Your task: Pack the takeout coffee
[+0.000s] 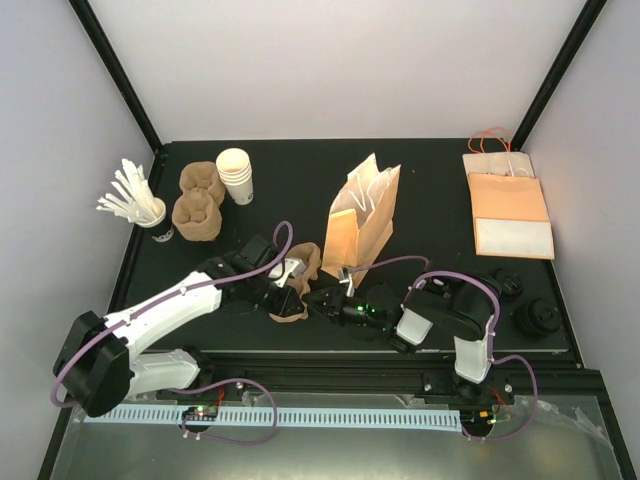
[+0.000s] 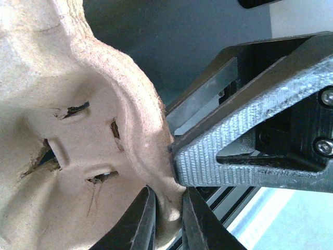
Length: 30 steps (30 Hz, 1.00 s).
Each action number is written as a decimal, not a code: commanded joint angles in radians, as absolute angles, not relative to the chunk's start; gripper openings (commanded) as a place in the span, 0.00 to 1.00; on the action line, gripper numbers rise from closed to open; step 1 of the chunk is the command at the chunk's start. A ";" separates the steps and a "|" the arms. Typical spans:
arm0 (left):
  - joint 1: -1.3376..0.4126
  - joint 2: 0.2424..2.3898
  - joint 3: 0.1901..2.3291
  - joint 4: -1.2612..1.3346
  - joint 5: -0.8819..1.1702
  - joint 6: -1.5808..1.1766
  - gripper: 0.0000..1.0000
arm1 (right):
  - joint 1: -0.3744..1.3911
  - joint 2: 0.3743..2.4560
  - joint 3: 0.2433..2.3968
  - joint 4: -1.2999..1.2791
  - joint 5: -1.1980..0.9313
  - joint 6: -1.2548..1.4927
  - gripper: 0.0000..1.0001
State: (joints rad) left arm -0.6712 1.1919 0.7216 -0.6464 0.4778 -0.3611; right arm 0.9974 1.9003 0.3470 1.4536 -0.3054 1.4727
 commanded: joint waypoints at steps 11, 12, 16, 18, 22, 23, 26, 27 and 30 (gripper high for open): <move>-0.581 1.112 0.614 -0.429 0.739 -0.451 0.11 | 1.001 1.833 0.340 1.526 -0.262 1.503 0.26; -0.576 1.110 0.610 -0.423 0.746 -0.455 0.11 | 1.000 1.832 0.342 1.525 -0.262 1.505 0.26; -0.562 1.103 0.590 -0.395 0.773 -0.470 0.11 | 1.000 1.814 0.338 1.526 -0.254 1.505 0.26; -0.551 1.097 0.577 -0.377 0.796 -0.483 0.11 | 1.000 1.800 0.337 1.525 -0.253 1.505 0.26; -0.532 1.074 0.554 -0.342 0.821 -0.504 0.11 | 1.001 1.786 0.342 1.524 -0.254 1.511 0.23; -0.529 1.069 0.551 -0.336 0.825 -0.507 0.11 | 1.000 1.787 0.345 1.524 -0.257 1.513 0.22; -0.526 1.066 0.551 -0.333 0.836 -0.503 0.11 | 1.001 1.802 0.357 1.522 -0.270 1.536 0.20; -0.525 1.067 0.550 -0.335 0.839 -0.501 0.11 | 1.001 1.809 0.361 1.522 -0.275 1.543 0.20; -0.526 1.073 0.551 -0.334 0.849 -0.494 0.11 | 1.002 1.830 0.371 1.521 -0.288 1.552 0.18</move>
